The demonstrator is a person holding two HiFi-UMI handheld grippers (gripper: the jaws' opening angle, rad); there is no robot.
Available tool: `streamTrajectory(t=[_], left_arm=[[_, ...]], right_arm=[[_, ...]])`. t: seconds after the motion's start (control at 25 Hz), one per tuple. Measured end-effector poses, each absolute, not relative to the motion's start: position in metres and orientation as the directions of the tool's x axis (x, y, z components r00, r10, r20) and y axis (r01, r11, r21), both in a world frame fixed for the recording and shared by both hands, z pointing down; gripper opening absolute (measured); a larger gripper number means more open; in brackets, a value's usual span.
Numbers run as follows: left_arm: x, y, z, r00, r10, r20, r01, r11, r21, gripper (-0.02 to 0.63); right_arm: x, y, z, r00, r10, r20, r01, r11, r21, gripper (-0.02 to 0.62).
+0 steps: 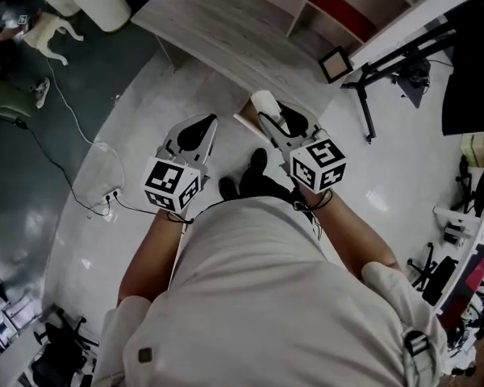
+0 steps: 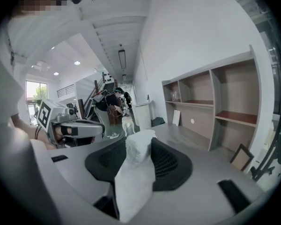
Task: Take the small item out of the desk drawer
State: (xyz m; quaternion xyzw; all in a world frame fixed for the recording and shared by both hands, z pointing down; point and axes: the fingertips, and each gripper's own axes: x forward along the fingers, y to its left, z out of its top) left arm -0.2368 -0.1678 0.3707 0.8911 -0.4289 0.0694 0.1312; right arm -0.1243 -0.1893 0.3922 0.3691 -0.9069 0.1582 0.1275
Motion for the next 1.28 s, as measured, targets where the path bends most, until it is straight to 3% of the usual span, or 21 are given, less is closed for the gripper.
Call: streamTrajectory(t=[0.6, 1.28], left_arm=[[-0.253, -0.141, 0.323, 0.613, -0.772, 0.164, -0.790, -0.598, 0.136, 0.015], [-0.189, -0.142, 0.304, 0.585, -0.799, 0.138, -0.811, -0.573, 0.122, 0.015]], right_arm=[[-0.119, -0.160, 0.340, -0.711, -0.652, 0.262, -0.702, 0.677, -0.221, 0.170], [-0.052, -0.153, 0.322, -0.730, -0.648, 0.217, -0.682, 0.711, -0.172, 0.171]])
